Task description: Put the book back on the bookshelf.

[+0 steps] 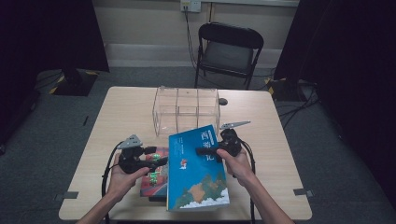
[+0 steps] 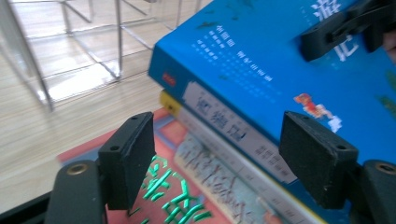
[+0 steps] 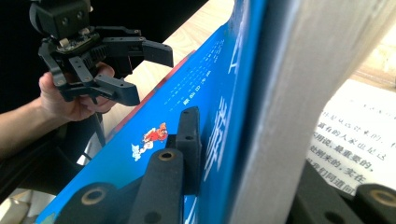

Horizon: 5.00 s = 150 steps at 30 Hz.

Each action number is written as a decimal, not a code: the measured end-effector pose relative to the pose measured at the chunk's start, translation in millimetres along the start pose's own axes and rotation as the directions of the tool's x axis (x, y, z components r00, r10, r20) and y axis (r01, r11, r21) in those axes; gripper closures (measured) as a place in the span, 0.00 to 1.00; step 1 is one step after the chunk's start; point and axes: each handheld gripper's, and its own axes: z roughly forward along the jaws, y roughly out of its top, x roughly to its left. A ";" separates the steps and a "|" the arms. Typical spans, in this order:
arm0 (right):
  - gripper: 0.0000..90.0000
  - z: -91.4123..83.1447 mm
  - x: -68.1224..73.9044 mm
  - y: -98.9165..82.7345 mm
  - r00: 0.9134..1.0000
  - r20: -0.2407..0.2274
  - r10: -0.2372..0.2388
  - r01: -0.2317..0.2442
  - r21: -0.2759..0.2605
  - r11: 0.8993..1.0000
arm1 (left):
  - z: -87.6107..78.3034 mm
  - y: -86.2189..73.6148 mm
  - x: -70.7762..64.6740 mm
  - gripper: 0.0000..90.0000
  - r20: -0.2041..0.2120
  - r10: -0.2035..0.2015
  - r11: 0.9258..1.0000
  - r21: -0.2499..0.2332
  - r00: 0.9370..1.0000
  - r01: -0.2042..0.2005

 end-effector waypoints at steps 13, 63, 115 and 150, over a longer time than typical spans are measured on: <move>0.84 -9.7 11.1 -1.0 0.999 0.000 -0.047 0.047 -0.070 0.996 | 14.3 16.2 -11.0 0.25 0.032 0.011 1.000 0.020 0.999 -0.012; 0.88 -46.4 75.3 34.7 0.968 0.136 -0.213 0.228 -0.107 0.968 | 5.1 58.2 -16.4 0.49 0.260 -0.126 0.979 -0.123 0.957 0.162; 0.77 -68.3 101.5 25.6 0.905 0.128 -0.405 0.424 -0.285 0.859 | -39.0 101.6 -71.9 0.65 0.191 0.312 0.910 -0.340 0.931 -0.235; 0.47 -75.9 53.2 12.7 0.924 0.089 -0.373 0.383 -0.239 0.892 | -26.7 93.1 -82.4 0.61 0.183 0.296 0.924 -0.304 0.938 -0.232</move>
